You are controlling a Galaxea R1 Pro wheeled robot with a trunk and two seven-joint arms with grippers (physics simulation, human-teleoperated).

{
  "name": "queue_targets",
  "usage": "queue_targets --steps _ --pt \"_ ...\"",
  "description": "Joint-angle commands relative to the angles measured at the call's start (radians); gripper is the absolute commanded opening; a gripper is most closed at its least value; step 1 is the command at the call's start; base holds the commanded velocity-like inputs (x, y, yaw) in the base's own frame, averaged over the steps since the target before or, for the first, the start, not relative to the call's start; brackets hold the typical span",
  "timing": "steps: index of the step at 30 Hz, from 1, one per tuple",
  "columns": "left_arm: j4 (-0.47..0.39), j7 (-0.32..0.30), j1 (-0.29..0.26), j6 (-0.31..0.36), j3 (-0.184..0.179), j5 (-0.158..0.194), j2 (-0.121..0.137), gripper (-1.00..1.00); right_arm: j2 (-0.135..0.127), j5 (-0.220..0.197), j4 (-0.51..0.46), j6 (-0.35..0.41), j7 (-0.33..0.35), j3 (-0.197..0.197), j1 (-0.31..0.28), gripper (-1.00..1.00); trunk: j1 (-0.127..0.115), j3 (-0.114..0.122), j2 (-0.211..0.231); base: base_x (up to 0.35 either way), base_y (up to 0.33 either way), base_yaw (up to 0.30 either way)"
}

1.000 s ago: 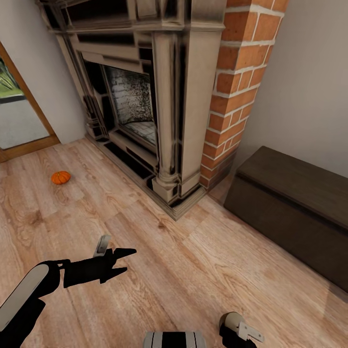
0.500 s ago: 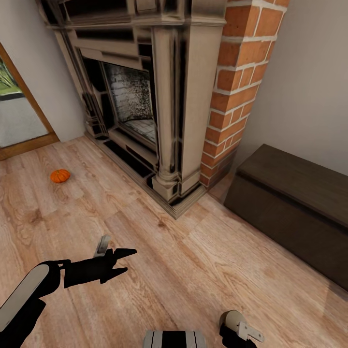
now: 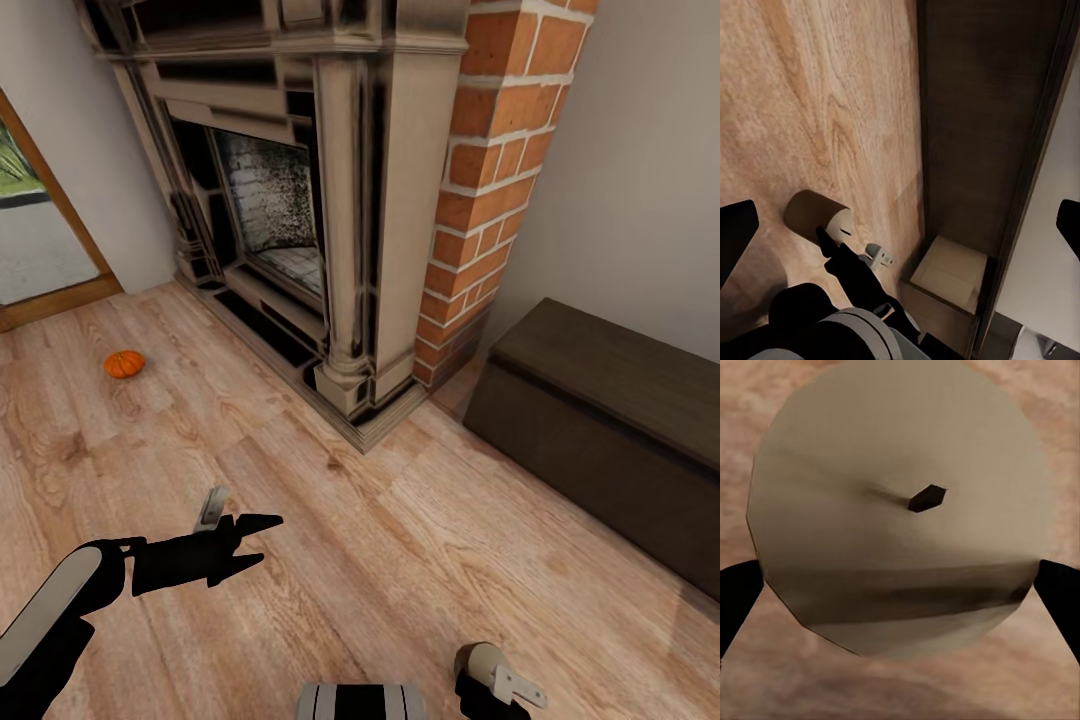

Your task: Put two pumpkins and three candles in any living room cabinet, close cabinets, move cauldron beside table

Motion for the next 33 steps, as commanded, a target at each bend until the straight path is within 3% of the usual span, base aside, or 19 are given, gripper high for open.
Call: queue_targets --steps 1,27,33 --pt "-0.001 0.01 -0.001 0.0 -0.001 0.011 0.001 1.0 0.0 -0.008 0.0 -0.003 -0.005 0.01 0.0 -1.0 0.0 -0.001 0.0 0.0 0.0 0.0" --pt "0.001 0.01 -0.001 0.0 -0.001 0.011 0.001 1.0 -0.002 -0.008 -0.006 -0.003 -0.005 0.01 -0.001 -1.0 0.0 -0.001 0.0 0.0 0.0 0.0" --pt "0.004 0.01 -0.001 0.0 -0.001 0.011 0.001 1.0 -0.003 -0.006 -0.012 -0.003 -0.005 0.01 -0.001 -1.0 -0.003 0.022 0.001 0.0 0.0 0.0"
